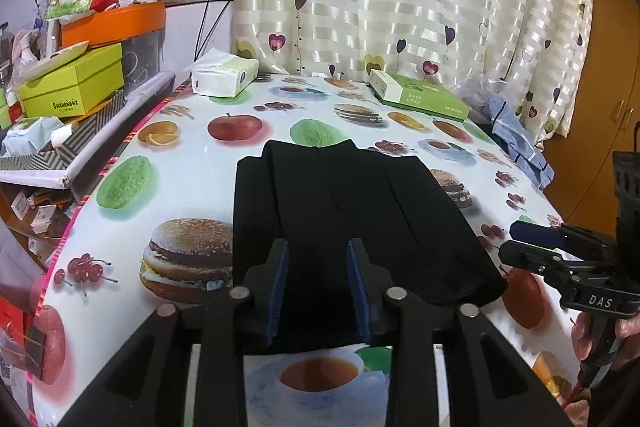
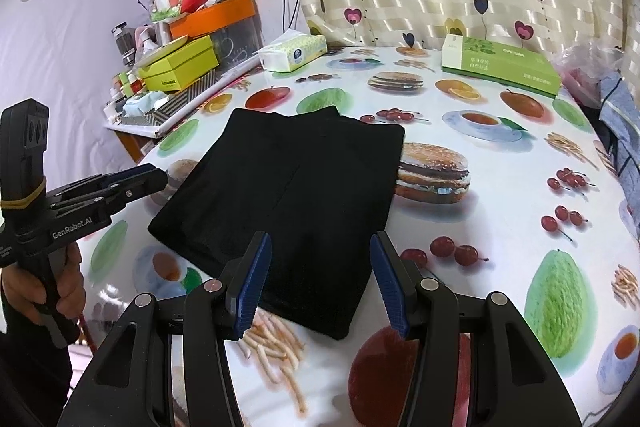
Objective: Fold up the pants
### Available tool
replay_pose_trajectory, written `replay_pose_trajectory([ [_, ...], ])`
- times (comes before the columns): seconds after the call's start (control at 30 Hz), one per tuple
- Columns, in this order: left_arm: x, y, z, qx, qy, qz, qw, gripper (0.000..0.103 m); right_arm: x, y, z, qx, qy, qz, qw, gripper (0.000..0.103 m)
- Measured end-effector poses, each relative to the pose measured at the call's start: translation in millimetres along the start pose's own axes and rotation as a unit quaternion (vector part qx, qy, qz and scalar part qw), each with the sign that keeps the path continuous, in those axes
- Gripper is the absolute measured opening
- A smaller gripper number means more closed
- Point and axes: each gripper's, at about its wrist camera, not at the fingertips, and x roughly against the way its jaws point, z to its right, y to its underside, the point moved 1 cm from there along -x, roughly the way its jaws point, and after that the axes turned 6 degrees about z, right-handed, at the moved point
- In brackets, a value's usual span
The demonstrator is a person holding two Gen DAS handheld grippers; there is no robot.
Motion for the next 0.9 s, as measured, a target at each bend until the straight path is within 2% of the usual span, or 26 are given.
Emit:
replay_pose_trajectory([
  [0.1, -5, -2, -13, 0.011, -0.001, 0.0, 0.9999, 0.037, -9, -3, 8, -0.009, -0.004, -0.009, 1.0, 0.053],
  [0.17, -11, -3, -24, 0.023, 0.002, -0.005, 0.9997, 0.044, -16, -5, 15, -0.019, -0.009, -0.016, 1.0, 0.053],
  [0.43, -47, -1, -65, 0.081, 0.028, -0.051, 0.995, 0.051, -48, -8, 51, -0.084, -0.039, -0.049, 0.995, 0.054],
  [0.6, -70, 2, -72, 0.103, 0.048, -0.081, 0.9902, 0.052, -61, -12, 61, -0.117, -0.072, -0.058, 0.989, 0.057],
  [0.7, -74, -2, -73, 0.106, 0.055, -0.079, 0.9897, 0.055, -69, -15, 63, -0.134, -0.097, -0.062, 0.984, 0.057],
  [0.8, -83, -7, -71, 0.111, 0.081, -0.08, 0.9872, 0.058, -76, -19, 60, -0.14, -0.106, -0.063, 0.982, 0.057],
  [0.9, -89, -11, -68, 0.109, 0.087, -0.076, 0.9873, 0.065, -82, -21, 62, -0.154, -0.117, -0.063, 0.979, 0.057],
])
